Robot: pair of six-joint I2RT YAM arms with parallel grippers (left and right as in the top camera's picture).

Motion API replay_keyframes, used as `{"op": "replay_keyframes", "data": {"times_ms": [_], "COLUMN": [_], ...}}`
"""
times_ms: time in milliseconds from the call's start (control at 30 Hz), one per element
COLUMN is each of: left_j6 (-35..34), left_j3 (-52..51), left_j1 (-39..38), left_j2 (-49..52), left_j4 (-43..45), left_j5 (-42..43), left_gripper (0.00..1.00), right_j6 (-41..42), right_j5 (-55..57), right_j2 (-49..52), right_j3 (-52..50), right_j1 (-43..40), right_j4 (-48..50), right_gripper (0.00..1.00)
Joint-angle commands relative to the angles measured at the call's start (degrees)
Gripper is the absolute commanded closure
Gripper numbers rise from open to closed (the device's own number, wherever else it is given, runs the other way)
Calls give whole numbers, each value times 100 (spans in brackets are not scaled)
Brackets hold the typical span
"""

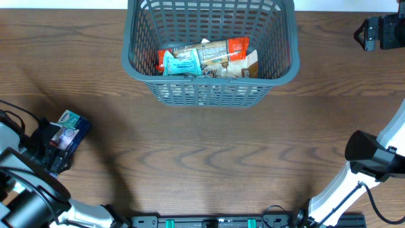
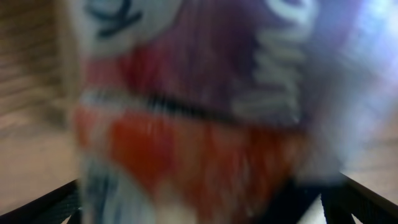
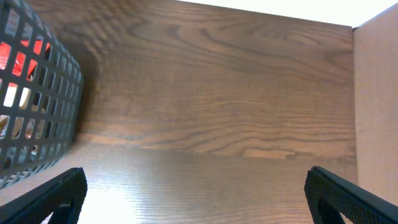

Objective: Pack container
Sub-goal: 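Lower the left gripper and grasp the tissue box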

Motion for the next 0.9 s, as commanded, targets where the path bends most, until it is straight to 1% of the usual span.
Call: {"op": "replay_keyframes", "data": {"times_ms": [0, 67, 133, 167, 233, 300, 333, 400, 433, 533, 567, 600, 633, 667, 733, 767, 800, 833, 867], "left_j6": [94, 72, 35, -55, -210, -568, -647, -951, -1207, -1714, -1895, -2096, -2267, -2422, -2728, -2949, -3200, -3482, -3759], "left_j3": [-33, -33, -33, -33, -33, -33, -33, -33, -33, -33, -33, -33, -33, -33, -33, -31, -31, -31, -13], "left_j1": [42, 42, 42, 42, 42, 42, 42, 42, 42, 42, 42, 42, 42, 42, 39, 39, 39, 28, 13], "left_j2": [219, 308, 387, 426, 487, 514, 514, 514, 514, 514, 514, 514, 514, 514, 514, 514, 514, 514, 511], "left_j4": [87, 125, 122, 127, 107, 107, 107, 105, 105, 107, 105, 107, 109, 131, 201, 262, 337, 428, 503], "left_j5": [199, 247, 328, 365, 485, 684, 723, 903, 999, 1266, 1381, 1451, 1547, 1626, 1784, 1891, 2020, 2092, 2138], "left_gripper": [0, 1, 6, 11, 25, 36, 39, 54, 58, 60, 64, 64, 69, 76, 80, 85, 87, 93, 94], "right_j6": [-15, -13, -15, -15, -15, -15, -15, -15, -15, -15, -17, -17, -17, -17, -17, -17, -17, -17, -20], "right_j5": [-160, -216, -219, -219, -219, -219, -219, -219, -219, -219, -219, -219, -219, -219, -219, -219, -221, -221, -219], "right_j2": [7, 7, 7, 7, 7, 7, 7, 7, 7, 7, 7, 7, 7, 7, 7, 7, 7, 7, 7], "right_j3": [7, 7, 7, 7, 7, 7, 7, 7, 7, 7, 7, 7, 7, 7, 7, 7, 7, 7, 7], "right_j1": [-7, -2, 15, 31, 35, 35, 35, 35, 35, 35, 35, 35, 35, 35, 35, 35, 35, 35, 35], "right_j4": [-33, -31, -24, -24, -24, -24, -24, -26, -26, -24, -24, -24, -24, -26, -26, -24, -24, -22, -20], "right_gripper": [1, 1, 1, 1, 1, 1, 1, 1, 1, 1, 1, 1, 1, 1, 1, 1, 1, 1, 1]}}
